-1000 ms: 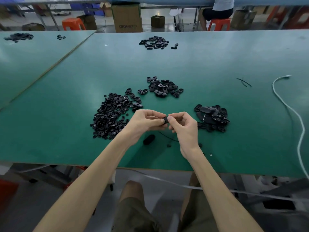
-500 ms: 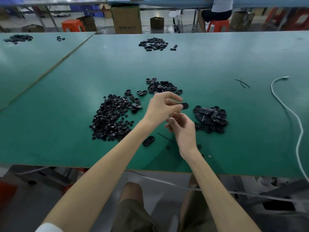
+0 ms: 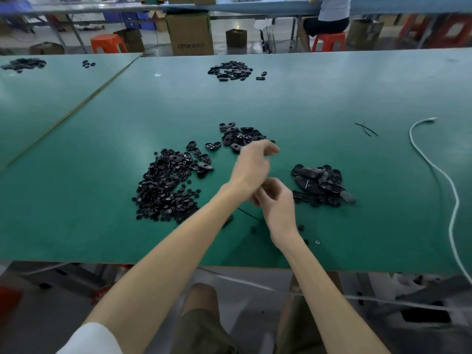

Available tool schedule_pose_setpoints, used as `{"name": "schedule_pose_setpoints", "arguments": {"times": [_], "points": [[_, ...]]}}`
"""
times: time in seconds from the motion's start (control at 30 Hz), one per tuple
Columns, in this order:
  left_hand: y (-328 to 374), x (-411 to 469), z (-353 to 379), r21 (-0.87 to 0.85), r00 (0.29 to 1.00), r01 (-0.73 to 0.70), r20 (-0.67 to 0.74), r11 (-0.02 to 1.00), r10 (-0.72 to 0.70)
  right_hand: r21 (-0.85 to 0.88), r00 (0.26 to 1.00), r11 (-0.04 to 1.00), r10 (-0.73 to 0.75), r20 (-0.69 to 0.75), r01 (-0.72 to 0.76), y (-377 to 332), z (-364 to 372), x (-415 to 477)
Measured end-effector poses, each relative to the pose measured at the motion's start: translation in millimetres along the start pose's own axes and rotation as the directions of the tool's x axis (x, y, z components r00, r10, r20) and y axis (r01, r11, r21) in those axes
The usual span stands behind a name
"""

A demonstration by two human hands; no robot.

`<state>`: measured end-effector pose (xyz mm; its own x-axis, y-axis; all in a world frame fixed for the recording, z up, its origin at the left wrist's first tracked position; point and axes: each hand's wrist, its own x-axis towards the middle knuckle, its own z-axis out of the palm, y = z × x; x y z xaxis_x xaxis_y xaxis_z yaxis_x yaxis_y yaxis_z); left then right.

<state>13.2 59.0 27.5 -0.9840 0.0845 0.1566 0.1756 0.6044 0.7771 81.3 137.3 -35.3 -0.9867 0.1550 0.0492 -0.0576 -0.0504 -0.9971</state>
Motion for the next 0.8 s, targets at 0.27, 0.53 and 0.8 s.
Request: {"name": "schedule_pose_setpoints", "arguments": {"times": [0.27,0.53,0.8], "points": [[-89.0,-2.7,-74.9,0.599,0.990,0.139,-0.056,0.788,-0.132,0.017,1.000,1.000,0.007,-0.005,-0.007,3.1,0.8,0.5],[-108.9,-19.1,-83.1,0.650,0.992,0.110,-0.118,0.752,-0.044,0.002,1.000,1.000,0.006,0.001,-0.006,3.0,0.0,-1.0],[-93.5,-21.0,-87.3,0.396,0.987,0.103,-0.157,0.912,-0.043,0.009,1.000,1.000,0.008,0.002,-0.008,3.2,-1.7,-1.0]]}}
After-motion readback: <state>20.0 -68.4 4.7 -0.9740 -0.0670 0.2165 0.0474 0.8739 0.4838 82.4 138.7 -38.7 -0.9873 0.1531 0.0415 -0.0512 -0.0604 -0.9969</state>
